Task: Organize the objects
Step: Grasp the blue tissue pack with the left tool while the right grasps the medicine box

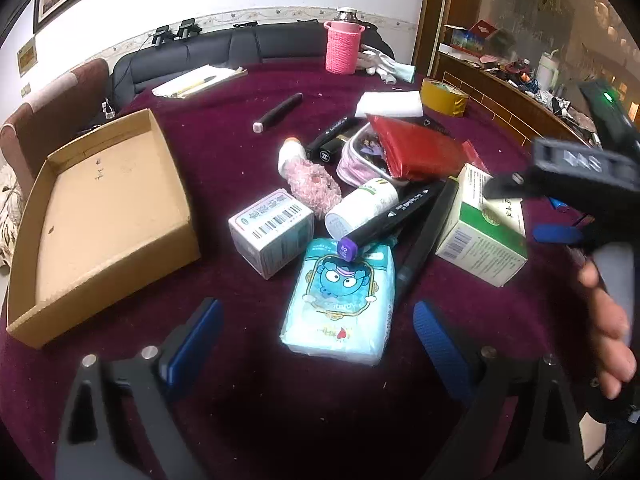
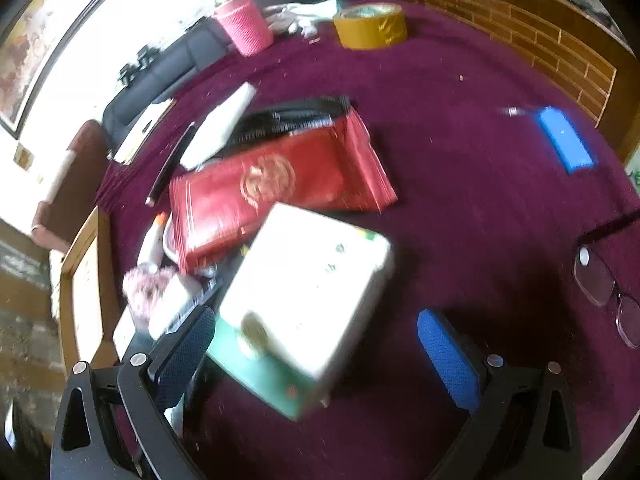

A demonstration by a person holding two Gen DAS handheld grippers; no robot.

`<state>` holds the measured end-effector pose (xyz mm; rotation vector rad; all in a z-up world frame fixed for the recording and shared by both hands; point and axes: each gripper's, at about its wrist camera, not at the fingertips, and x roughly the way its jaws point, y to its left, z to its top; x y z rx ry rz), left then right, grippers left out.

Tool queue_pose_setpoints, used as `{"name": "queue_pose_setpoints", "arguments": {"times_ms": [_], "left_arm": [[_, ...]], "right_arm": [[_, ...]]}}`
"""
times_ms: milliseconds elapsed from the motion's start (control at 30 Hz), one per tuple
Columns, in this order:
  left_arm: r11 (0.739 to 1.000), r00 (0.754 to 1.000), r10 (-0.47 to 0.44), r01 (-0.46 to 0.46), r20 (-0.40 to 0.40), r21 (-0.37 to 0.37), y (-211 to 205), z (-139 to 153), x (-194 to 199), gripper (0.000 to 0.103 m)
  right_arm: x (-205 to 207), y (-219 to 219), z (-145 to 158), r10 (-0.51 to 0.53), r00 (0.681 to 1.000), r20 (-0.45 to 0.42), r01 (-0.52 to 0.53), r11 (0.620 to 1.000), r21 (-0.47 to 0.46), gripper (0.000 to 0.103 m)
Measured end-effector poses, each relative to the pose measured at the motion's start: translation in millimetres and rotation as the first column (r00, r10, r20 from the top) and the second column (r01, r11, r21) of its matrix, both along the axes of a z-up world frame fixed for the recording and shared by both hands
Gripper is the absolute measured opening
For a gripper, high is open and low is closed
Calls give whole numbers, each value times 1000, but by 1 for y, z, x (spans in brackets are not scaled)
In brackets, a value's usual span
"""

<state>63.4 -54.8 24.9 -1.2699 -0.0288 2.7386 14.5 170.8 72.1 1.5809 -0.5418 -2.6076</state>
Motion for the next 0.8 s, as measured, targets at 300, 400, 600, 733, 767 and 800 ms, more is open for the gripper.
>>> {"name": "queue_pose_setpoints", "arguments": {"times_ms": [300,400,600,733,767,800], "left_arm": [[1000,1000,-7,6,19,25,-12,-2,0,96],[999,999,-28,27,20,48,-15,1,1,96],[986,987,-160,159,21,46,0,11,-4,95],[982,979,-188,189,72,-7,2,9,-15,65],[981,976,-196,196,96,8,0,6,-19,62],[980,973,-197,196,123,18,-3,1,-24,61]], "right_arm": [[-14,-19,-10,93,995,45,-98,988,122,92],[-4,-5,-1,144,989,30,-147,975,164,83],[26,32,6,151,988,-41,-140,971,193,81],[42,45,6,176,981,-87,-167,980,107,81],[45,46,4,192,977,-95,-183,978,98,81],[46,46,3,204,974,-103,-196,977,87,81]]}}
